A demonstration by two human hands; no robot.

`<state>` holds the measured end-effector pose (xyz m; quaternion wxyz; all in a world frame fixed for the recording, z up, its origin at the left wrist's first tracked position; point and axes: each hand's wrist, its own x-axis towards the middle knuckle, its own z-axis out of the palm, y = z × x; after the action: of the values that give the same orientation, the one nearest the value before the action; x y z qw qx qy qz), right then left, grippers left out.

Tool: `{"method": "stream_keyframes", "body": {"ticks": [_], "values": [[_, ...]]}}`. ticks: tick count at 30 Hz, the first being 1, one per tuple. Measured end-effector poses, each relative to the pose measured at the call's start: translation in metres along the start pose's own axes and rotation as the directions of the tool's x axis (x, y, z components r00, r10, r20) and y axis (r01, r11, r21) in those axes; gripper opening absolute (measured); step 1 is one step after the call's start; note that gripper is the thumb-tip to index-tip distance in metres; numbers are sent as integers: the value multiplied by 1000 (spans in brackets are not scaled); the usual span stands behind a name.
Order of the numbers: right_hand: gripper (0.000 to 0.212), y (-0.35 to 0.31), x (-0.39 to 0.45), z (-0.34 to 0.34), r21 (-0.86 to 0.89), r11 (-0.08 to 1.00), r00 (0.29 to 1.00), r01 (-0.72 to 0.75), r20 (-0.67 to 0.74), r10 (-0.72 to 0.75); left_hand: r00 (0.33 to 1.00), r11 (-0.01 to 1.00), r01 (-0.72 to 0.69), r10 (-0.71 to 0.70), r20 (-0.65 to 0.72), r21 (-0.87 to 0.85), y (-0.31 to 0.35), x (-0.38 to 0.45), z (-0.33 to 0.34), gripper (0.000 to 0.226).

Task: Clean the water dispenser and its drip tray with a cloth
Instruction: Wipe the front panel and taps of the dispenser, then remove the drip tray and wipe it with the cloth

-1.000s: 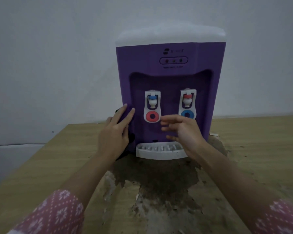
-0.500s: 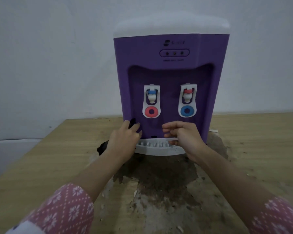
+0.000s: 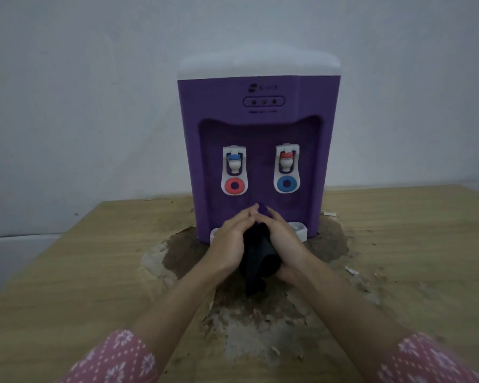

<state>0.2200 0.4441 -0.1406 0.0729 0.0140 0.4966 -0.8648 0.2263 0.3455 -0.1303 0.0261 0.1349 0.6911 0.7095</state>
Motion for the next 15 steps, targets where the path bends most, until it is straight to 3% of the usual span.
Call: {"method": "stream_keyframes", "body": {"ticks": [2, 5, 9, 15], "values": [[25, -2, -4, -8, -3, 999, 999, 46, -6, -46, 995, 978, -65, 49, 86, 199, 4, -2, -6, 32], [30, -6, -11, -13, -45, 992, 992, 118, -37, -120, 974, 866, -223, 209, 83, 447, 11, -1, -15, 25], [25, -14, -11, -14, -125, 977, 978, 174, -90, -186, 856, 627, -456, 502, 120, 631, 9, 2, -20, 25], [19, -31, 0, -29, -333, 932, 969, 146, -142, -202, 831, 647, -453, 556, 26, 613, -15, 20, -33, 21]]}}
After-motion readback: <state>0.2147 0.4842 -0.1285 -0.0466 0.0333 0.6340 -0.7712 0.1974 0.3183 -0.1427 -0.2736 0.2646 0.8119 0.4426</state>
